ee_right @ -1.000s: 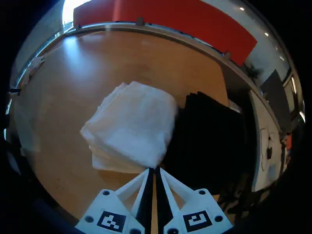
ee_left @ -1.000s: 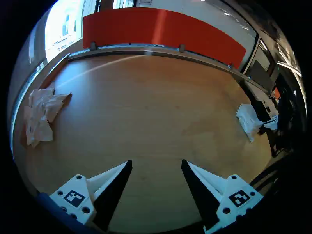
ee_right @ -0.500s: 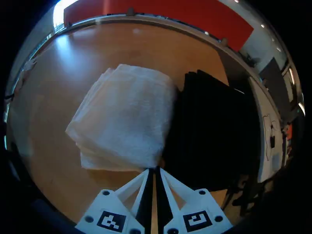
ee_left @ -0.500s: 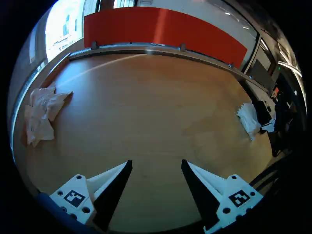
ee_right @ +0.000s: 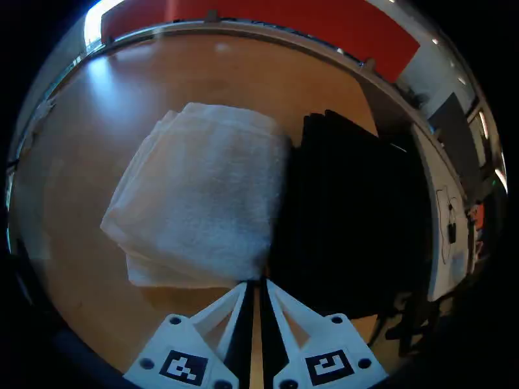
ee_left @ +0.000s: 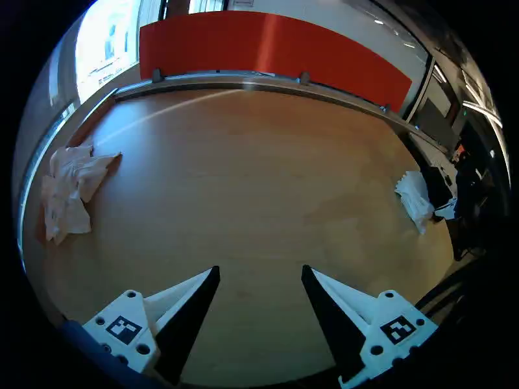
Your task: Fold towel
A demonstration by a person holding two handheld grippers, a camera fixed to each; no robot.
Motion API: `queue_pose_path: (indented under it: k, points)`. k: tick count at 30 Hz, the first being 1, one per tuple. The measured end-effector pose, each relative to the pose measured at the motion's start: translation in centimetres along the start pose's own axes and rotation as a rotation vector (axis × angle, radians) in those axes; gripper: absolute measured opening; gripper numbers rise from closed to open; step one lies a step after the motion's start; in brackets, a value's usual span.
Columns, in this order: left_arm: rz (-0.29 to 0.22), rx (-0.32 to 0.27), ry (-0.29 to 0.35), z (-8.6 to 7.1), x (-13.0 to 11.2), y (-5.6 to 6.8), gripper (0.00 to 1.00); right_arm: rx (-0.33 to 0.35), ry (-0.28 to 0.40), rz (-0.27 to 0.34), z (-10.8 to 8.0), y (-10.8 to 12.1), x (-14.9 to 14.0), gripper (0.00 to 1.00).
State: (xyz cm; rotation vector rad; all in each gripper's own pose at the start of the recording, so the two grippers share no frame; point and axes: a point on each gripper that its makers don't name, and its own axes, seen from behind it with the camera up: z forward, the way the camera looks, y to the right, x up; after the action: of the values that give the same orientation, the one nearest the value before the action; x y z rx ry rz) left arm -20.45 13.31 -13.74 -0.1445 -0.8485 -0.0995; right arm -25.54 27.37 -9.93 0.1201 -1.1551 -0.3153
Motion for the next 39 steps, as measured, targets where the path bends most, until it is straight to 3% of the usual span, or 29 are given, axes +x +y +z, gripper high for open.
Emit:
queue_pose_path:
  k: [6,14,19,23,39]
  points:
    - [-0.002,-0.004,0.004,0.0,0.3,0.0,0.93,-0.009,0.017,0.003,-0.8,0.1,0.1,0.29]
    - [-0.004,-0.014,0.008,0.2,0.6,0.1,0.94,-0.003,0.059,-0.002,-2.3,-0.5,0.5,0.67]
    - [0.0,-0.019,0.009,0.2,0.6,0.2,0.94,0.009,0.081,-0.014,-3.0,-1.4,0.9,0.72]
    - [0.0,-0.023,0.01,0.2,0.6,0.2,0.94,0.024,0.103,-0.021,-3.5,-2.4,1.6,0.89]
    - [-0.022,-0.02,0.023,-0.2,0.6,-1.2,0.93,0.11,0.178,-0.073,-4.4,-8.6,5.6,0.9]
